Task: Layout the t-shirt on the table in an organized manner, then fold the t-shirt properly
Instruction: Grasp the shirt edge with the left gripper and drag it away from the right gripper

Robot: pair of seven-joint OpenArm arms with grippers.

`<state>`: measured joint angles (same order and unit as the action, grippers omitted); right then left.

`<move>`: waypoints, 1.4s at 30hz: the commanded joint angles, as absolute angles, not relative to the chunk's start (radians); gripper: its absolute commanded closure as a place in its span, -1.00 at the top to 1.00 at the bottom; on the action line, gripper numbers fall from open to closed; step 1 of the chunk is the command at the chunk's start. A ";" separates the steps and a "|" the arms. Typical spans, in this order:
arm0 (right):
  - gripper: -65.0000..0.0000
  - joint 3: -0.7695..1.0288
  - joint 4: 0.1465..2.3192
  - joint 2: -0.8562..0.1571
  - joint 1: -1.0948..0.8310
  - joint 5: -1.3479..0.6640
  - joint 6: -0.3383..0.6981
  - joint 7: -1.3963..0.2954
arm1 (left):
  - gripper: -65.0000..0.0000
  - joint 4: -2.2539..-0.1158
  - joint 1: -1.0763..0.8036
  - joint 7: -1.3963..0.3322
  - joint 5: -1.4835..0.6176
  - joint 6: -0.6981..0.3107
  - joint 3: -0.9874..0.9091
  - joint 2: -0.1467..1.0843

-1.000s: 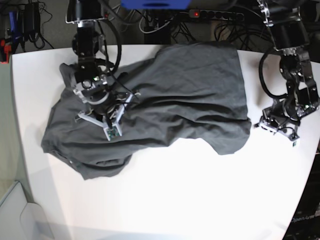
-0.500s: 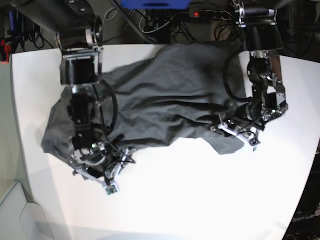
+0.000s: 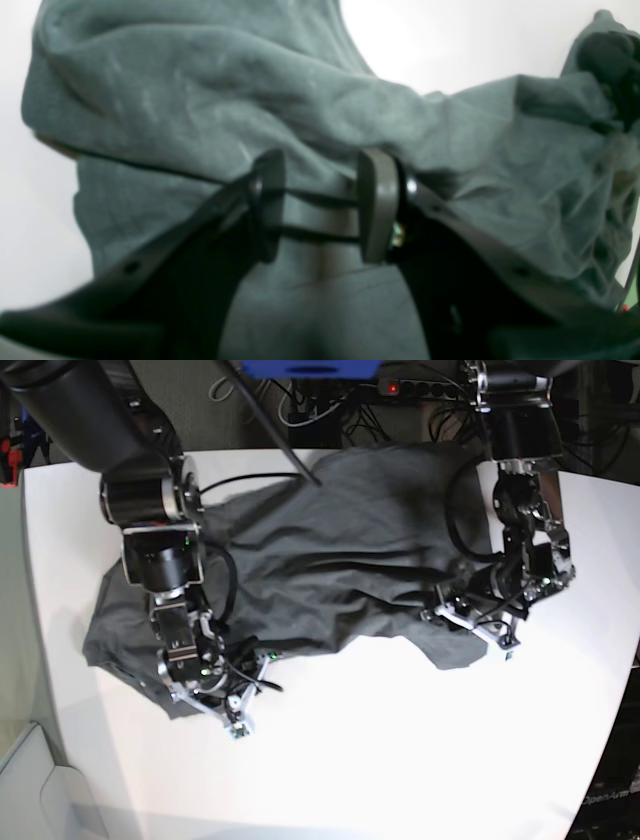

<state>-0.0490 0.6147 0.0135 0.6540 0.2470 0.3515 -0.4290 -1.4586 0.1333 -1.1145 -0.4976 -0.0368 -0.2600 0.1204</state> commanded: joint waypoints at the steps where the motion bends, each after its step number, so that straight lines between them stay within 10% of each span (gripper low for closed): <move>1: -0.22 -0.050 0.618 0.004 0.690 0.240 0.348 -0.404 | -0.27 -1.477 0.151 -1.104 -0.512 -0.039 -0.262 0.125; 10: -0.27 -0.061 0.602 0.002 0.644 0.240 0.351 -0.390 | -0.27 -1.483 0.151 -1.110 -0.513 -0.039 -0.266 0.125; 16: -1.00 -0.191 0.522 0.002 0.642 0.239 0.349 -0.374 | -0.27 -1.484 0.151 -1.110 -0.515 -0.039 -0.269 0.130; 42: -1.00 -0.186 1.432 -0.016 0.685 0.240 0.349 -0.661 | -0.27 -1.652 0.077 -1.112 -0.515 -0.039 -0.271 0.171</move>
